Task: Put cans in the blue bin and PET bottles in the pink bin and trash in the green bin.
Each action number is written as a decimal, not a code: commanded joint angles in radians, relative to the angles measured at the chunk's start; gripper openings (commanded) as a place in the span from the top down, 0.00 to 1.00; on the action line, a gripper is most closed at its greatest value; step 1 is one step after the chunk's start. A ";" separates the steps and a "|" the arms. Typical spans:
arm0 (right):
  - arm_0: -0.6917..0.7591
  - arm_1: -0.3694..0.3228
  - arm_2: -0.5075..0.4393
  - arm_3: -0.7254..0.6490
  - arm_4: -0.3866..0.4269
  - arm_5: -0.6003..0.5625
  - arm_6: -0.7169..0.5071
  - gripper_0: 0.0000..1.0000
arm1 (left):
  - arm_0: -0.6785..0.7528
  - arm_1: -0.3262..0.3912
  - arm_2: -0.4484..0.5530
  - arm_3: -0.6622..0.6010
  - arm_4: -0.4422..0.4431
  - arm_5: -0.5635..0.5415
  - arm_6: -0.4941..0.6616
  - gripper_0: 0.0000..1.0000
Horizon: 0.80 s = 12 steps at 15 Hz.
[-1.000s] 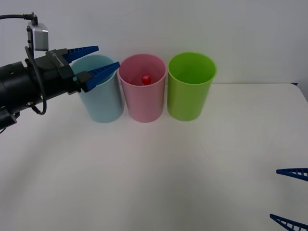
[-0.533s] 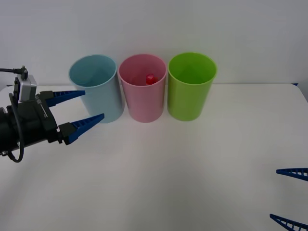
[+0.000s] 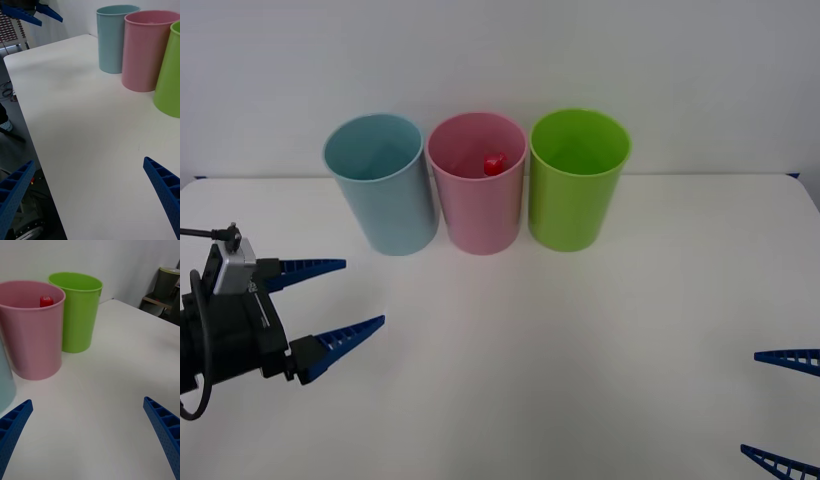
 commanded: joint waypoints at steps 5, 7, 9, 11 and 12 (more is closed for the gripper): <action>0.000 0.000 0.000 0.000 0.000 0.000 0.000 0.00 | 0.111 -0.166 0.116 -0.067 -0.211 -0.135 0.027 0.00; 0.000 0.000 0.000 0.000 0.000 0.000 0.000 0.00 | 0.126 -0.185 0.116 -0.067 -0.257 -0.133 0.024 0.00; 0.000 0.000 0.000 0.000 0.000 0.000 0.000 0.00 | 0.149 -0.226 0.116 -0.074 -0.323 -0.135 0.012 0.00; 0.000 0.000 0.000 0.000 0.000 0.000 0.000 0.00 | 0.152 -0.257 0.113 -0.075 -0.383 -0.139 0.019 0.00; 0.000 0.000 0.000 0.000 0.000 0.000 0.000 0.00 | 0.151 -0.262 0.115 -0.074 -0.403 -0.151 0.030 0.00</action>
